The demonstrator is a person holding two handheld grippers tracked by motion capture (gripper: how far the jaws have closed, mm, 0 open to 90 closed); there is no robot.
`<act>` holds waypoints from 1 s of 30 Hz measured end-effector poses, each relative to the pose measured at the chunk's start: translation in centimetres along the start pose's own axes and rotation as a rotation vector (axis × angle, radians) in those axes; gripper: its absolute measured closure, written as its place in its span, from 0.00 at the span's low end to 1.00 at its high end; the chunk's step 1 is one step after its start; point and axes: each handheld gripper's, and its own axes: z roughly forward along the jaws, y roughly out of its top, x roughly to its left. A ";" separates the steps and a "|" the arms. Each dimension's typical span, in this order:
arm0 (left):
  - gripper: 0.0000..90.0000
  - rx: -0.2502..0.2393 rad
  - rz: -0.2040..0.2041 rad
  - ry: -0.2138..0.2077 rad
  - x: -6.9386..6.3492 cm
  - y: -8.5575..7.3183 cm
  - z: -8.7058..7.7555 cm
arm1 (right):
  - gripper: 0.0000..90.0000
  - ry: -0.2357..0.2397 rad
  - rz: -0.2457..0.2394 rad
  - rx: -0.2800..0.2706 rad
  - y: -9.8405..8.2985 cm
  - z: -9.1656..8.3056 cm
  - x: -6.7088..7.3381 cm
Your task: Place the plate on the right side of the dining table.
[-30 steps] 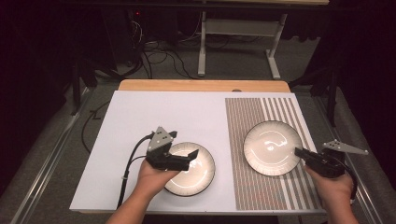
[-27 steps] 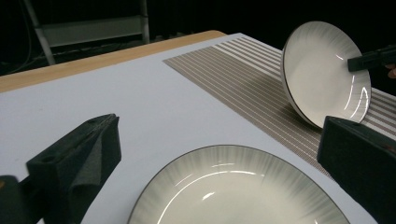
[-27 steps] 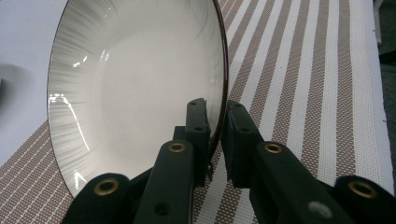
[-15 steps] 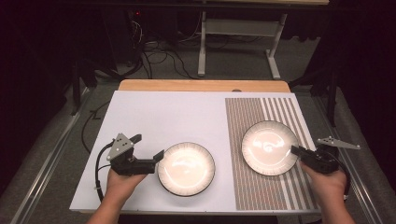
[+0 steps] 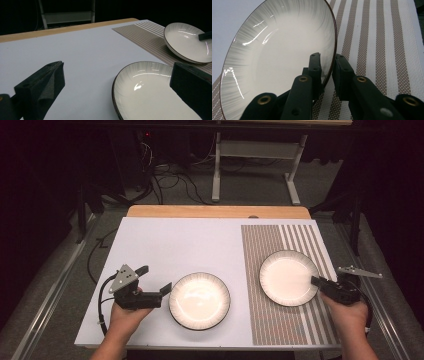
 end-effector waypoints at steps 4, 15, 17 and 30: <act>0.01 0.010 0.002 0.010 0.2 -0.1 0.2 | 0.88 0.000 0.015 -0.001 -0.4 0.1 -0.4; 0.01 0.042 0.015 0.027 0.3 -0.6 0.9 | 0.88 -0.048 0.003 0.004 -0.8 0.3 -1.1; 0.01 0.042 0.015 0.029 0.4 -0.6 0.8 | 0.88 -0.046 0.018 0.003 -0.9 0.3 -1.0; 0.00 0.021 0.016 0.040 0.3 -0.4 -0.1 | 0.43 -0.039 -0.140 -0.201 0.1 -2.2 2.0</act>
